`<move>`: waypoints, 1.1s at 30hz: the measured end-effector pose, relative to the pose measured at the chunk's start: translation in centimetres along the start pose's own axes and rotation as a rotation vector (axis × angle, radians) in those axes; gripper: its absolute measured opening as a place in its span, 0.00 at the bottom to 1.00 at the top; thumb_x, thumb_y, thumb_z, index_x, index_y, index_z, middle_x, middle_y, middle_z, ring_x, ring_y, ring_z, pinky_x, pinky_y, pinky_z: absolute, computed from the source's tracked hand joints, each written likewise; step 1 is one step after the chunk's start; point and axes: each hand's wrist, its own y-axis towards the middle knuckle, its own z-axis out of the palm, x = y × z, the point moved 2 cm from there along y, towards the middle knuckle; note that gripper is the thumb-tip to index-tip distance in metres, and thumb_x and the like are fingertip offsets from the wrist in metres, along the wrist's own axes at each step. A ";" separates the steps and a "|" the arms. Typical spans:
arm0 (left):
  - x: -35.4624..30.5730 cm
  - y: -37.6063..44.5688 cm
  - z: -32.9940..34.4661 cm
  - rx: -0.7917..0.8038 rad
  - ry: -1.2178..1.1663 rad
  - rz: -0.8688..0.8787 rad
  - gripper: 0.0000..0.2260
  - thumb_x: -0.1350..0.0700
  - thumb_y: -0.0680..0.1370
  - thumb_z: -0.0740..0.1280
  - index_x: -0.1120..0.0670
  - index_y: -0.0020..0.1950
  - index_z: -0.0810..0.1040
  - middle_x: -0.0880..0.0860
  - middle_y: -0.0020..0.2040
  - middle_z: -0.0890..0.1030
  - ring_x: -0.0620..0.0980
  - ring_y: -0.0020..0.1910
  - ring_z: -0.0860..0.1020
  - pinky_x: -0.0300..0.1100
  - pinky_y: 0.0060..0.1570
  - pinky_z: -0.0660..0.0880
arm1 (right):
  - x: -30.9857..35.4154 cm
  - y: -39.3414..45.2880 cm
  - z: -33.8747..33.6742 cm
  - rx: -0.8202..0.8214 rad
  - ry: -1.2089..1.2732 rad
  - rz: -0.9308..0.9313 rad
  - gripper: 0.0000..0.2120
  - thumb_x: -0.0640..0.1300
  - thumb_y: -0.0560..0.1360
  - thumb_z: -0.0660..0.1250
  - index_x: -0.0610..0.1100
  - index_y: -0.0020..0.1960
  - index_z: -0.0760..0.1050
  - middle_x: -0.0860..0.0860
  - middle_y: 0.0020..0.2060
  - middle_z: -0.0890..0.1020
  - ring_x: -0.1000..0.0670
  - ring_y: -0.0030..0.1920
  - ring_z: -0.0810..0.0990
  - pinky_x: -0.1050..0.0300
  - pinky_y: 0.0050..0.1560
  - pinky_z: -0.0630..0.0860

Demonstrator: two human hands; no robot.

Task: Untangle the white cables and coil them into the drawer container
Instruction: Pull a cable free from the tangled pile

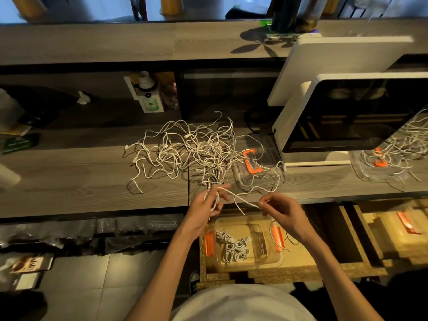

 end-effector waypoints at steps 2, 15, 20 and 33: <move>-0.1 0.1 -0.3 -0.113 -0.116 0.023 0.19 0.49 0.85 0.56 0.59 0.64 0.81 0.57 0.49 0.82 0.44 0.37 0.73 0.34 0.30 0.64 | -0.3 -0.5 0.1 0.037 -0.007 -0.019 0.06 0.49 0.77 0.72 0.48 0.51 0.83 0.51 0.41 0.85 0.48 0.43 0.85 0.43 0.48 0.82; 1.1 1.3 0.3 -0.355 -0.378 -0.033 0.12 0.52 0.86 0.57 0.58 0.50 0.75 0.51 0.37 0.73 0.43 0.30 0.68 0.34 0.28 0.65 | 0.0 -1.4 4.6 0.463 -0.077 0.005 0.08 0.45 0.80 0.71 0.51 0.58 0.83 0.57 0.51 0.84 0.50 0.49 0.84 0.52 0.51 0.83; 1.6 1.1 0.4 -0.320 -0.039 -0.104 0.14 0.47 0.84 0.60 0.57 0.52 0.77 0.49 0.38 0.72 0.41 0.29 0.67 0.32 0.26 0.62 | 2.2 -0.3 5.0 0.470 0.098 0.003 0.08 0.45 0.81 0.70 0.48 0.58 0.84 0.54 0.53 0.86 0.49 0.51 0.83 0.51 0.53 0.79; 1.2 0.0 2.5 0.197 -0.017 -0.334 0.29 0.32 0.81 0.56 0.55 0.62 0.80 0.52 0.36 0.75 0.44 0.29 0.64 0.35 0.26 0.56 | 2.4 3.2 5.5 0.017 0.329 0.066 0.06 0.36 0.76 0.74 0.38 0.53 0.82 0.48 0.40 0.84 0.51 0.39 0.83 0.60 0.38 0.80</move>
